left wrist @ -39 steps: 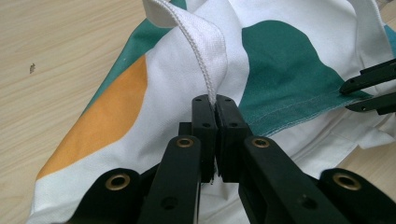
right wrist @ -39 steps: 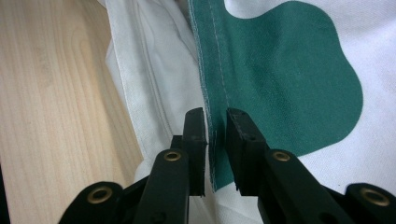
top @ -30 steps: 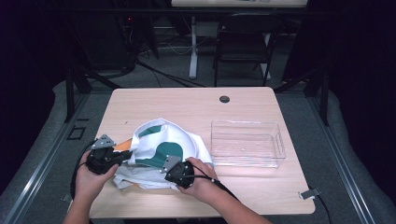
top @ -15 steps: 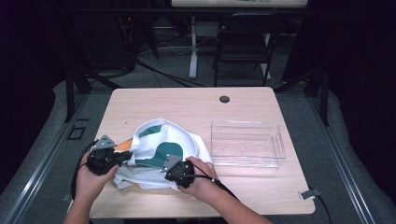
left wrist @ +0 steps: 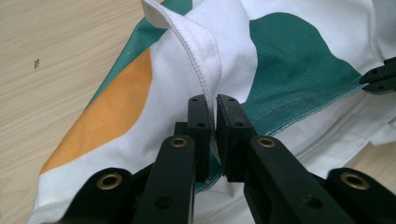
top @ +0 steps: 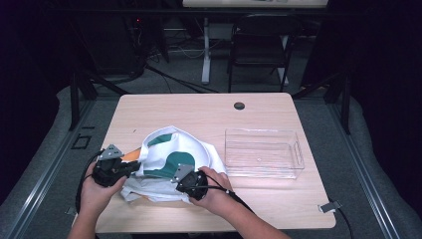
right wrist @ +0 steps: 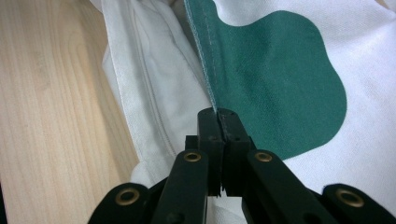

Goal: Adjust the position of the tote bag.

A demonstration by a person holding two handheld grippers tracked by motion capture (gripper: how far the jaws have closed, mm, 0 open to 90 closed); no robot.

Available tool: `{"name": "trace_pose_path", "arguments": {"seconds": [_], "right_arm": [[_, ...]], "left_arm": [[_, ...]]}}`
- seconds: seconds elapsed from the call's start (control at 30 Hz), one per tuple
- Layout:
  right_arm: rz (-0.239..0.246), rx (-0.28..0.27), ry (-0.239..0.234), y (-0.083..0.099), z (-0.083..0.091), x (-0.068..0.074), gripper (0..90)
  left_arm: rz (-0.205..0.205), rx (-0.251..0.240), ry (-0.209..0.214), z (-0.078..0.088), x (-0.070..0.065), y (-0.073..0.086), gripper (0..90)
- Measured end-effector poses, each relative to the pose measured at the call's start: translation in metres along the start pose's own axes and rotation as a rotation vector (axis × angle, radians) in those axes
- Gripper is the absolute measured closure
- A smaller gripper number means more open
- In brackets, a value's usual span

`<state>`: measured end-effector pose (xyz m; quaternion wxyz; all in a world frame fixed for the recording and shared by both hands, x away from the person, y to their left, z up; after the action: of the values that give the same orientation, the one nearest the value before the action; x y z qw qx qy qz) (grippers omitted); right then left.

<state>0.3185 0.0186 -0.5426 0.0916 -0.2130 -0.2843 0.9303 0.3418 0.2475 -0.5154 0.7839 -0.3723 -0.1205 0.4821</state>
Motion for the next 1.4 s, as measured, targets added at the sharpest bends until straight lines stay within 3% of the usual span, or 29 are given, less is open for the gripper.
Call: {"name": "trace_pose_path", "arguments": {"seconds": [0.13,0.33,0.53,0.87,1.4], "right_arm": [[-0.011,-0.012,0.003,-0.001,0.003,-0.001,89.4],[-0.005,-0.030,0.021,-0.005,0.009,-0.003,89.5],[-0.006,-0.048,0.035,-0.012,0.019,-0.008,89.5],[0.002,-0.058,0.053,-0.021,0.030,-0.018,89.6],[-0.033,-0.097,0.094,-0.035,0.040,-0.037,89.7]], "left_arm": [[0.003,-0.009,0.000,0.001,0.001,0.000,71.4],[0.014,-0.033,-0.008,0.008,0.001,-0.002,63.0],[-0.009,-0.065,-0.031,0.019,0.001,-0.005,58.8],[-0.034,-0.084,-0.049,0.028,-0.002,-0.007,56.8],[-0.068,-0.087,-0.062,0.031,-0.003,-0.008,54.9]]}}
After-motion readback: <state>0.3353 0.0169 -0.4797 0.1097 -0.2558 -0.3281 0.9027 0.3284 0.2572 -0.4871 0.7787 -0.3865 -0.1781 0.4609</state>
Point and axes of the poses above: each handheld gripper's, and its own axes: z roughly backward along the jaws, y roughly out of its underside, x roughly to its left, the point moved 4 cm from there along -z, roughly forward along the jaws, and after that the axes turned 10 degrees about z, right-handed, at the moved point
